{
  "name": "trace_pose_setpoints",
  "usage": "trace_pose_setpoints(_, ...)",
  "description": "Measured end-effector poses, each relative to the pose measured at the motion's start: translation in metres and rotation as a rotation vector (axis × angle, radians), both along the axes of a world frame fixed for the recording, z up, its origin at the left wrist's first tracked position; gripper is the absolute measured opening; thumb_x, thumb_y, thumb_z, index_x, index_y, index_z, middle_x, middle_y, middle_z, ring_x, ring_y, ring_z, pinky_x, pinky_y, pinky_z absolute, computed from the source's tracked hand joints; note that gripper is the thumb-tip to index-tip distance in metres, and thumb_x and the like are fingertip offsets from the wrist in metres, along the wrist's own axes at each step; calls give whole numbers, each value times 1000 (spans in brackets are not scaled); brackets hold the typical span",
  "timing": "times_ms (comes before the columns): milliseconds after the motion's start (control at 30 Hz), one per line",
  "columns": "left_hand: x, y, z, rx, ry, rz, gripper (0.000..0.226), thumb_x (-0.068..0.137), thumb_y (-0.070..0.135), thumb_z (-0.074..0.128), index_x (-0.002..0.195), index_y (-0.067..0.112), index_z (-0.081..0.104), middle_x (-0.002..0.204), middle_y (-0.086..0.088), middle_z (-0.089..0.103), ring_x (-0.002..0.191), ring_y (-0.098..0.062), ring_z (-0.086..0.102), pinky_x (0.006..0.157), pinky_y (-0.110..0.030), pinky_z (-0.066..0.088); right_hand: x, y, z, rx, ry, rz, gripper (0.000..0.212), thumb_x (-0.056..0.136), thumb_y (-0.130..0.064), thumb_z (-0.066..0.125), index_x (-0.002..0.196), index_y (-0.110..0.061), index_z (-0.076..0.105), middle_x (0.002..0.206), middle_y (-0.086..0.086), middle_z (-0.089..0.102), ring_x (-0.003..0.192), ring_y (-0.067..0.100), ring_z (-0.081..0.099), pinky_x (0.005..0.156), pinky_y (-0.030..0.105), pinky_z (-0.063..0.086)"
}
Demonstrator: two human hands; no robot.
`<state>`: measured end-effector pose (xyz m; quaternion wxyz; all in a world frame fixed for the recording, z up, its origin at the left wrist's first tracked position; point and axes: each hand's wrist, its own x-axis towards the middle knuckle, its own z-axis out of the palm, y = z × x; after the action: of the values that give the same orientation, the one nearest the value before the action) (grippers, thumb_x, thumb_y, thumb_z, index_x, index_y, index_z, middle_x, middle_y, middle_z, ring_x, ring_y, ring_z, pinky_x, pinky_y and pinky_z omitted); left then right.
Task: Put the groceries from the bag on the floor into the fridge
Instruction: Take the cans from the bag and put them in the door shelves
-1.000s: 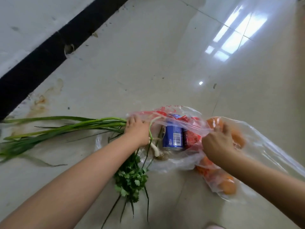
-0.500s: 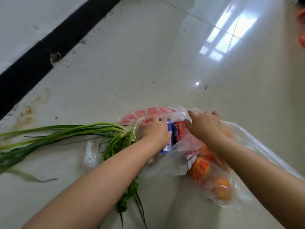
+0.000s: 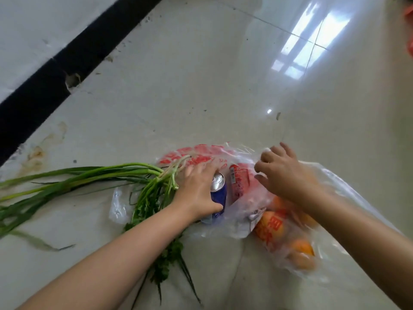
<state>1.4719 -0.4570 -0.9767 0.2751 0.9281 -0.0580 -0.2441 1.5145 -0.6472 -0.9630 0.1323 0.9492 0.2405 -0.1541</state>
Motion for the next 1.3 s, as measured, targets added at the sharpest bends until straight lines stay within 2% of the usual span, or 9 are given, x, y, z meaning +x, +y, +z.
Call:
trace_pose_setpoints(100,-9,4,-1,39,-11,-51,81,70,28,73,140,21,33,133,-4,39,125,-25,32,103,-26,26,-23,18,30,-204,82,-120,23,90,-34,53,107,-25,65,138,6,47,144,32,17,104,63,-12)
trace_pose_setpoints(200,-19,8,1,30,-44,-78,73,70,29,73,134,16,41,129,-6,40,121,-27,34,101,-28,29,-53,20,58,-188,170,-28,26,94,-36,44,111,-30,63,137,-6,50,145,28,16,105,60,-21)
trace_pose_setpoints(300,-30,14,2,-37,-72,-34,73,68,24,76,133,12,44,128,-10,42,119,-28,36,100,-30,31,-67,19,63,188,-115,314,15,75,-11,60,69,-19,71,89,-1,75,116,30,59,116,52,4)
trace_pose_setpoints(433,-46,25,-2,-80,-219,111,65,56,21,81,113,-1,58,111,-21,54,106,-39,48,91,-38,42,-43,40,36,189,144,517,30,79,-2,48,99,-6,70,100,11,72,102,29,66,96,41,51)
trace_pose_setpoints(533,-54,35,-3,-53,-259,183,63,46,10,86,101,-5,61,102,-26,57,95,-44,52,81,-34,38,-24,52,4,-45,345,332,34,90,-6,42,121,-14,54,120,7,62,112,27,57,95,39,48)
trace_pose_setpoints(700,-50,47,-4,-16,-308,194,66,44,11,89,103,-3,62,104,-24,58,98,-44,52,82,-41,47,-26,43,-12,-418,342,709,34,97,-17,36,128,-9,45,79,4,50,87,21,50,74,27,38)
trace_pose_setpoints(933,-49,46,-5,4,-301,109,69,35,13,91,97,-1,63,93,-23,60,87,-44,59,67,-43,54,-41,48,-24,-632,217,791,56,87,-3,51,139,-11,33,152,16,19,140,38,16,115,48,18)
trace_pose_setpoints(1133,-45,49,1,-31,-203,161,71,67,23,80,128,12,46,129,-9,41,123,-26,34,99,-27,33,-24,36,-34,-500,69,883,38,44,-28,83,81,-30,71,81,-5,73,79,19,69,74,31,57)
trace_pose_setpoints(1300,-46,52,9,-35,-207,209,70,65,22,81,126,11,48,125,-7,49,119,-27,37,97,-26,31,-16,38,-6,-66,17,539,48,58,-14,71,105,-10,62,100,11,69,83,29,66,67,35,55)
